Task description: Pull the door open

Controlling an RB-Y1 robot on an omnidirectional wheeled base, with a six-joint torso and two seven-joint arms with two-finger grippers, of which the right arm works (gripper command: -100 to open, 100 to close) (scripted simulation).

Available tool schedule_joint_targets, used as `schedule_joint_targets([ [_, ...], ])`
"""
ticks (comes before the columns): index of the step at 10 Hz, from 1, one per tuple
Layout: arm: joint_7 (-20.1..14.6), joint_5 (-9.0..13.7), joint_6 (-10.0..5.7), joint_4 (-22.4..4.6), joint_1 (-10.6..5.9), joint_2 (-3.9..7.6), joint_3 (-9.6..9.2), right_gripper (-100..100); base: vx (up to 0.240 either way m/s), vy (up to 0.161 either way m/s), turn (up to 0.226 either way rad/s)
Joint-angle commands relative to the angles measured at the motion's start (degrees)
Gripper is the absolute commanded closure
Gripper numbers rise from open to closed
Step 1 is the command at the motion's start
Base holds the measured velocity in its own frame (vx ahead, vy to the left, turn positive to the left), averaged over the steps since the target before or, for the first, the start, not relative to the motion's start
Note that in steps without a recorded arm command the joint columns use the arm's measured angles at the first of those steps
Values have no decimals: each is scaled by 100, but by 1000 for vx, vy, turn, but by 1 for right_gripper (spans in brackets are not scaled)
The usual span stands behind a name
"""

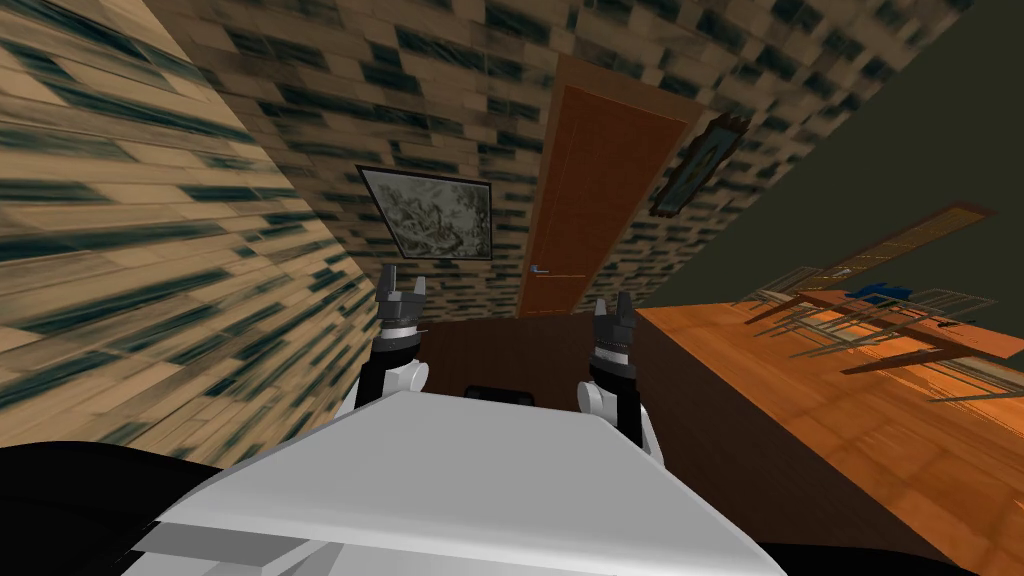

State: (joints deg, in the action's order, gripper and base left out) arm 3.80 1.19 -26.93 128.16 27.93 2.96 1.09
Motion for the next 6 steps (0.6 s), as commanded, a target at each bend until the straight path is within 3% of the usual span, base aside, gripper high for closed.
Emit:
schedule_joint_targets([
  [1, -39, 15, -49, -197, -43, 45, 0, -100, 114, -16, 59],
  [6, -141, 53, -196, -766, -178, 152, 1, -100, 90, -13, 53],
])
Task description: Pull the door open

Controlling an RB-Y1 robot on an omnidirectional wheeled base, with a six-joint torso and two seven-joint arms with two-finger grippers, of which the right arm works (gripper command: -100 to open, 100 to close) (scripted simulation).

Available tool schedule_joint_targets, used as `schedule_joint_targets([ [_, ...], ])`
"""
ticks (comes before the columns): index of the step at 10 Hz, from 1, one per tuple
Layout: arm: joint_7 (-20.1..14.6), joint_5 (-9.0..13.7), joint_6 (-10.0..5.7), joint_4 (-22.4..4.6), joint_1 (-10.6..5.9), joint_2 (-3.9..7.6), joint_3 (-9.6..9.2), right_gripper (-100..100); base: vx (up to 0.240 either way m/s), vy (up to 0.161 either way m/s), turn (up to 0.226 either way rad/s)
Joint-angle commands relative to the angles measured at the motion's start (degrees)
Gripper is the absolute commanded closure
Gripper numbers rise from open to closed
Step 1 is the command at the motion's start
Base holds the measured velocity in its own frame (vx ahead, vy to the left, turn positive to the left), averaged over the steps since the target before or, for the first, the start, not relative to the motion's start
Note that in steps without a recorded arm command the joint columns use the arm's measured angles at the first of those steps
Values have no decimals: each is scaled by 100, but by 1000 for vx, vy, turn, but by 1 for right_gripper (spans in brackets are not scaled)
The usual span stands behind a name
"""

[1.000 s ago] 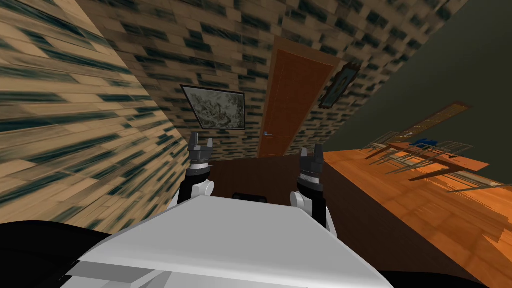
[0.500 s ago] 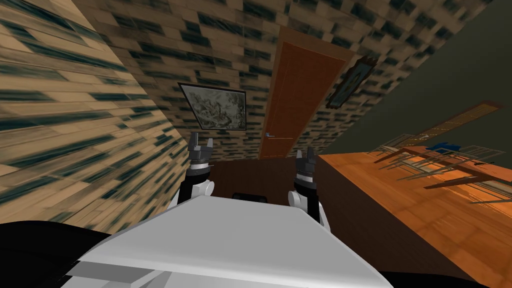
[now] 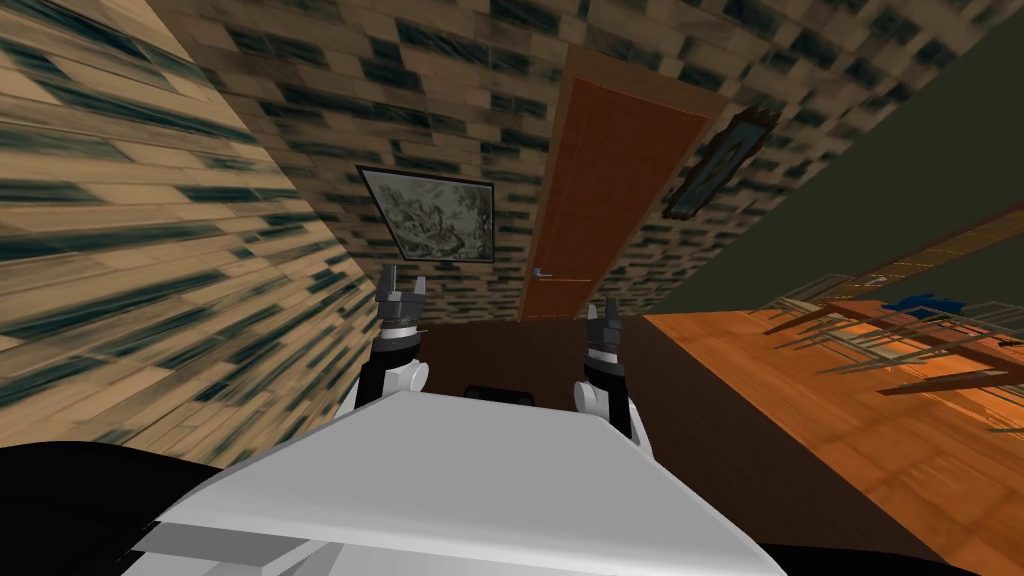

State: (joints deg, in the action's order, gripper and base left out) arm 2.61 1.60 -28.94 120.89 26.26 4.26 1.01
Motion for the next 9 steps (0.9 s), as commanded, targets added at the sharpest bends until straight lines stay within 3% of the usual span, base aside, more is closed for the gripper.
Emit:
schedule_joint_targets([
  [1, -44, 20, -27, -165, -41, 45, 9, -100, 90, -18, 55],
  [9, -237, 92, -306, -1246, -297, 222, 11, -100, 98, -19, 62],
])
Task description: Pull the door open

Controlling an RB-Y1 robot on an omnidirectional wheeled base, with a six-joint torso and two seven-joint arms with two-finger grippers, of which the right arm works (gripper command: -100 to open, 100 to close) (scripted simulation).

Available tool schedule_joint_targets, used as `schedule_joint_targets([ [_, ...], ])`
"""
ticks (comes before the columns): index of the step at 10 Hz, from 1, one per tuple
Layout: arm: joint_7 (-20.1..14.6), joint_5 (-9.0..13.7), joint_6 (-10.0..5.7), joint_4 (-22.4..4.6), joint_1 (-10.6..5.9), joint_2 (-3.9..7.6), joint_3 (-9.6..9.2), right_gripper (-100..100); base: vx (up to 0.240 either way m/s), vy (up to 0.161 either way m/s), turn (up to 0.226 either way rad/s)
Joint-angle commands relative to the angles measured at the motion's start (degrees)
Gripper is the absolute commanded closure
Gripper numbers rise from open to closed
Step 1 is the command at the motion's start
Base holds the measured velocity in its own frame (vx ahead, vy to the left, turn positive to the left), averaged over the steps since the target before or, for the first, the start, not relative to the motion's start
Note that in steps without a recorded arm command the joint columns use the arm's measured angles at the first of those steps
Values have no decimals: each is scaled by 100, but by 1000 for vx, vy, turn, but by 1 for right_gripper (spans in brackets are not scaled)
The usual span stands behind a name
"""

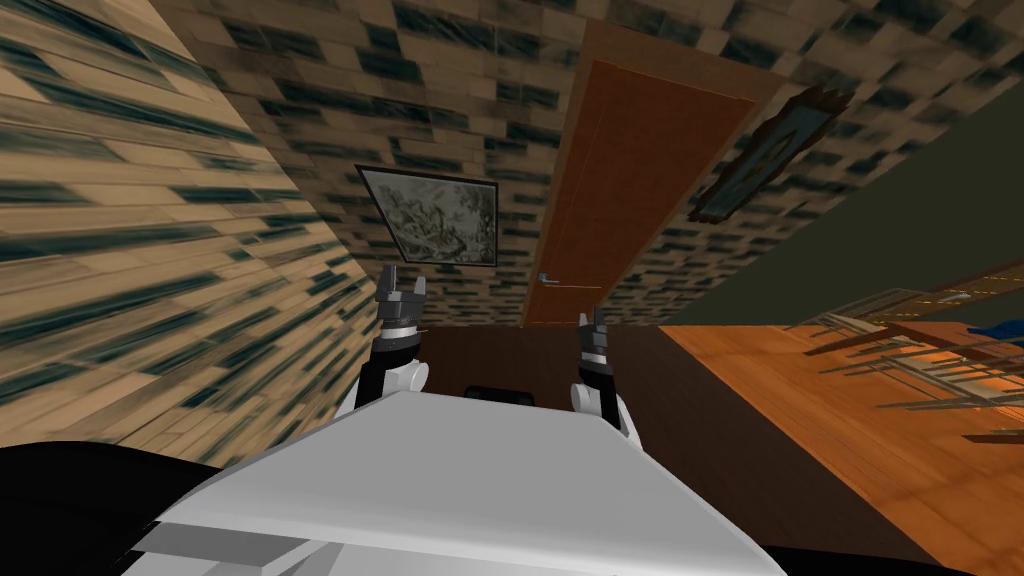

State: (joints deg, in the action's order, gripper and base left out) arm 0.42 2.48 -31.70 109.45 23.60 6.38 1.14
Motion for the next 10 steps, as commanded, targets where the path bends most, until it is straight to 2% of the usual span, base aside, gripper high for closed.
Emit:
schedule_joint_targets([
  [1, -43, 14, -68, -250, -65, 33, -1, -100, 97, -12, 70],
  [10, -284, 103, -416, -1599, -384, 228, 2, -100, 98, -28, 71],
])
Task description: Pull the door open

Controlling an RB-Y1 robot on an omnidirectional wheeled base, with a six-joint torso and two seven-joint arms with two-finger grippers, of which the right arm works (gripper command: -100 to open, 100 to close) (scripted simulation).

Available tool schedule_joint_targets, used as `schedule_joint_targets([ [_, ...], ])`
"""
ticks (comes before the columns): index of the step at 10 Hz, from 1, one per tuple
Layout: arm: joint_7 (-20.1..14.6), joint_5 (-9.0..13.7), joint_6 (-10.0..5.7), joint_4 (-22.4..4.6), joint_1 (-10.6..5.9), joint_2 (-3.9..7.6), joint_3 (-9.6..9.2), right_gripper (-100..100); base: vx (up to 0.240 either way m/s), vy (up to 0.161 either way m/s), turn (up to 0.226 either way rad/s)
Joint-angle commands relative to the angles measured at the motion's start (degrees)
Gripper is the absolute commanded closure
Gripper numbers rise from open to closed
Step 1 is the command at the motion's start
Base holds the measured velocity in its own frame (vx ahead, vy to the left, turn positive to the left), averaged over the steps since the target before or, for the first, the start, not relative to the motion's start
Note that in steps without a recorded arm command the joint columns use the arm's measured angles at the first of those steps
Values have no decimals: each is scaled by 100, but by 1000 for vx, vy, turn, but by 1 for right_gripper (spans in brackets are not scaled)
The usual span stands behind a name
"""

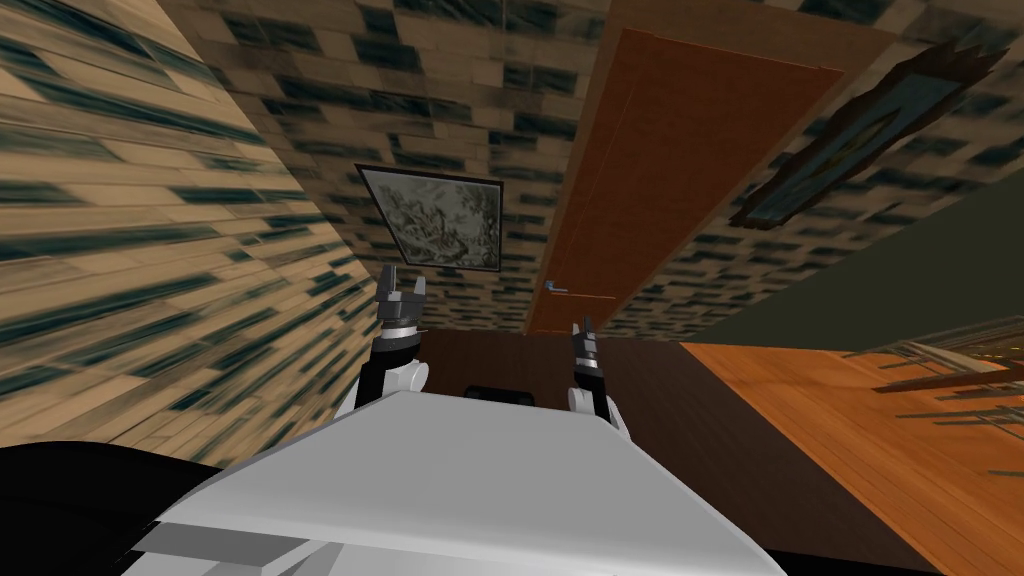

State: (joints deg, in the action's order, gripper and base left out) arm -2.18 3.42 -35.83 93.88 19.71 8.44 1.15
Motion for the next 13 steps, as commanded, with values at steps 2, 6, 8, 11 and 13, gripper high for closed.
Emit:
schedule_joint_targets([
  [2, -79, 29, -80, -344, -68, 62, 1, -100, 90, -23, 69],
  [6, -185, 69, -235, -943, -210, 143, 2, -100, 93, -29, 69],
  [8, -238, 88, -311, -1238, -280, 181, 3, -100, 91, -35, 73],
  [11, -314, 117, -421, -1666, -381, 237, 4, -100, 98, -33, 66],
  [13, -364, 135, -493, -1943, -447, 272, 4, -100, 92, -33, 59],
])
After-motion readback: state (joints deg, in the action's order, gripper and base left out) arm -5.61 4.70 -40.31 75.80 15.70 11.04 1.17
